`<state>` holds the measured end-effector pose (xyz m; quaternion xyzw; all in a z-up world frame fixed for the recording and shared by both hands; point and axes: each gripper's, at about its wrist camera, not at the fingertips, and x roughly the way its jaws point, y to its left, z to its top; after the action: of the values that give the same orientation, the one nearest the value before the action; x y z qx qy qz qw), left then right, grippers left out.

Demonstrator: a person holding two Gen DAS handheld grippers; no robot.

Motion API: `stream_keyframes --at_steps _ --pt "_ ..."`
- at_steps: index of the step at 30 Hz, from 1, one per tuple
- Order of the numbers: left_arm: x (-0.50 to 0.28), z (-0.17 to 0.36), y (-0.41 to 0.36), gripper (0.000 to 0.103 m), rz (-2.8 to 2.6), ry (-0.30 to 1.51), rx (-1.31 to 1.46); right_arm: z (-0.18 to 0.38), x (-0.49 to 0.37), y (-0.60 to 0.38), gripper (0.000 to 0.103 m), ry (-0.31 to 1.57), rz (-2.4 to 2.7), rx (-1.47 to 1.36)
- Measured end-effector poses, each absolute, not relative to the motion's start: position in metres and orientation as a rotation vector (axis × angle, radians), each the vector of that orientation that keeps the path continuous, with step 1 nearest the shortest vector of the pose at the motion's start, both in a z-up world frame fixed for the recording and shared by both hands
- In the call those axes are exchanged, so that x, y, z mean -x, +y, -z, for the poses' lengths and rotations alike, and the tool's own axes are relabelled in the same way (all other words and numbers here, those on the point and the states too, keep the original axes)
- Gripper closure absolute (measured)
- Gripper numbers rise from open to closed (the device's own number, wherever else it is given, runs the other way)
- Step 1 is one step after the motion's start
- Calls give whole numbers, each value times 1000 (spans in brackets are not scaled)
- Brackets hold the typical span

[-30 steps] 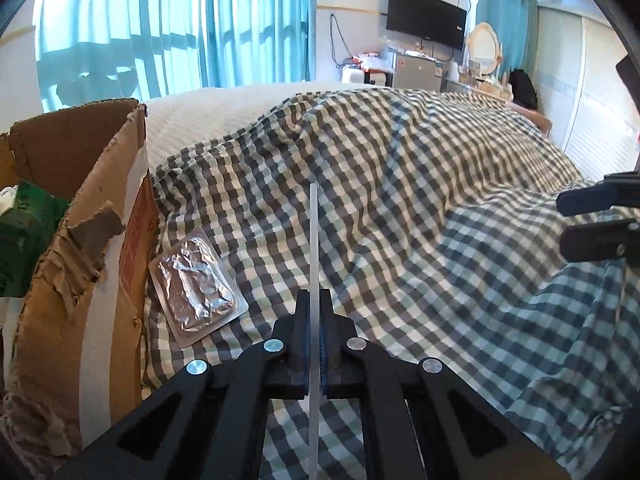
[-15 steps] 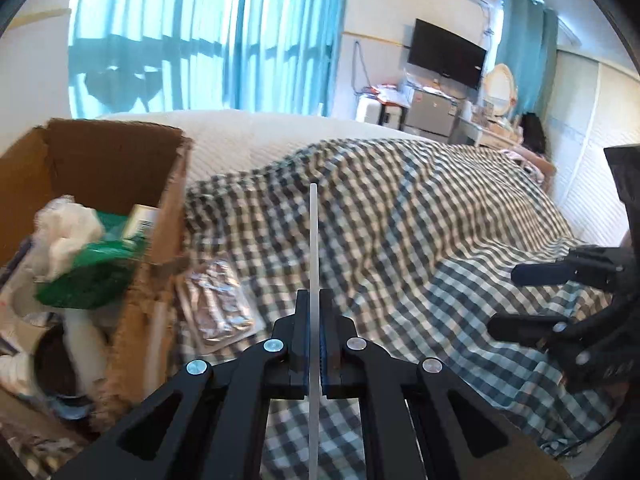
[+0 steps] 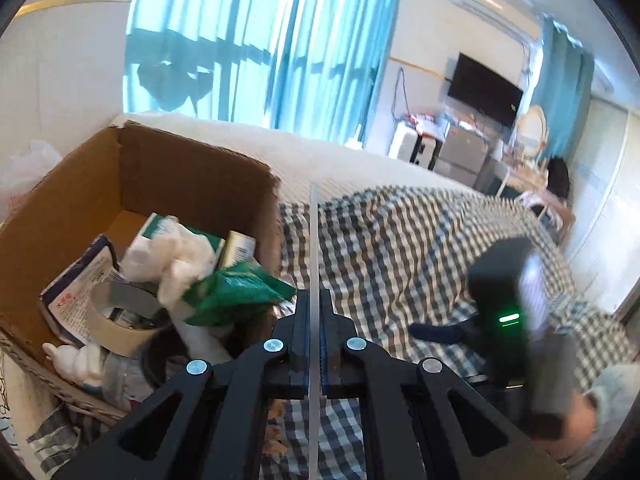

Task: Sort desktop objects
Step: 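Carry the comb toward the box with the left gripper while the right reaches the foil blister pack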

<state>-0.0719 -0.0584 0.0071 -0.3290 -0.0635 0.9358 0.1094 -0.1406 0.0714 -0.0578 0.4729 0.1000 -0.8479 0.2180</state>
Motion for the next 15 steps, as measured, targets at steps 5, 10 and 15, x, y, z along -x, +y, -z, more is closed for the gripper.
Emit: stream_keyframes --at_steps 5,10,15 --pt "73 -18 -78 100 -2789 -263 927 77 162 45 32 238 2321 -1316" --pt "80 -14 -96 100 -2833 -334 939 91 169 23 32 296 2322 -1289" --pt "84 -9 -108 100 -2838 -378 947 107 181 4 32 356 2351 -1271"
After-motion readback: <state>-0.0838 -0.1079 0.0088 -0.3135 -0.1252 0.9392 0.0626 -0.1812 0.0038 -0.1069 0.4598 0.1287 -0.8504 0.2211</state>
